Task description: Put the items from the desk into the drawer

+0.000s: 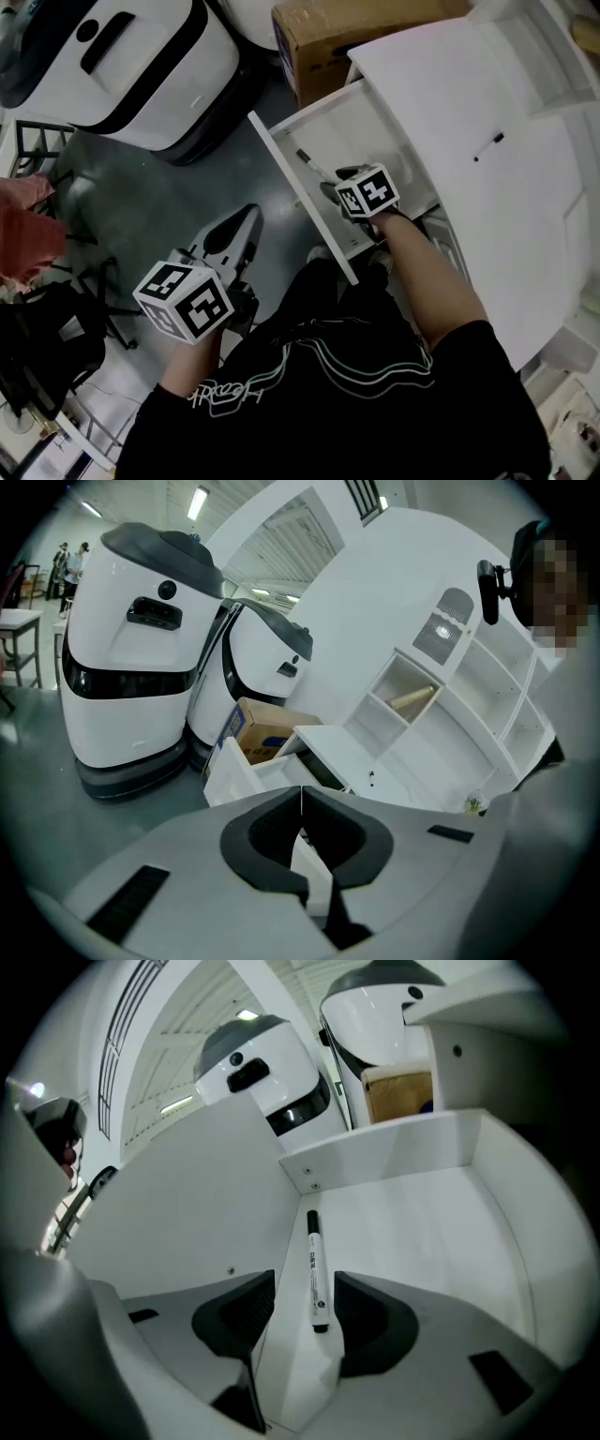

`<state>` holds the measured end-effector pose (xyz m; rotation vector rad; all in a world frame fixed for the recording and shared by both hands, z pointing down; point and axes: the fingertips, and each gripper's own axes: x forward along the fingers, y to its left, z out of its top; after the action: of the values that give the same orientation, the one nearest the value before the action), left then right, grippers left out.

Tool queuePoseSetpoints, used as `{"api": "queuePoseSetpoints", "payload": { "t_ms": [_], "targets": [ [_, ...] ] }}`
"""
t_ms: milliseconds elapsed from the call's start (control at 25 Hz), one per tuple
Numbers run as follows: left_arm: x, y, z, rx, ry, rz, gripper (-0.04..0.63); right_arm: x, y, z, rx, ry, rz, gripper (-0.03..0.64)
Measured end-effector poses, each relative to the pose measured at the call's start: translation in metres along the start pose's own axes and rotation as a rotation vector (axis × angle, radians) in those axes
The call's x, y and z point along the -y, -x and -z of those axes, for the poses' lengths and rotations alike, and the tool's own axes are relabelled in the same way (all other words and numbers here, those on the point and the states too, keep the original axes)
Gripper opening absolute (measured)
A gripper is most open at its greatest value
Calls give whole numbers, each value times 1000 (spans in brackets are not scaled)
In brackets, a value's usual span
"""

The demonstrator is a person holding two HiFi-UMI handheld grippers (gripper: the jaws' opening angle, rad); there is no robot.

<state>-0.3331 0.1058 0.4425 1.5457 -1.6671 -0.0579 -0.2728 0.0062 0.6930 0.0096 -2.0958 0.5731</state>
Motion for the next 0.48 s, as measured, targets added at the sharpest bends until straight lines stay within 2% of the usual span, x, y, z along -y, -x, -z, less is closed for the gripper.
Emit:
{"api": "queuePoseSetpoints", "payload": {
  "t_ms": [120, 200, 280, 480],
  "targets": [
    [15, -1, -2, -1, -13, 43, 21, -6, 42, -1, 39, 51, 7, 207],
    [25, 1, -8, 2, -32, 72, 21, -18, 75, -10, 103, 35, -9, 206],
    [36, 0, -17, 8, -45, 109, 21, -31, 117, -21, 214, -24, -29, 199],
    [70, 0, -33, 14, -63, 194, 21, -72, 231, -41, 566, -227, -139, 112]
  ]
}}
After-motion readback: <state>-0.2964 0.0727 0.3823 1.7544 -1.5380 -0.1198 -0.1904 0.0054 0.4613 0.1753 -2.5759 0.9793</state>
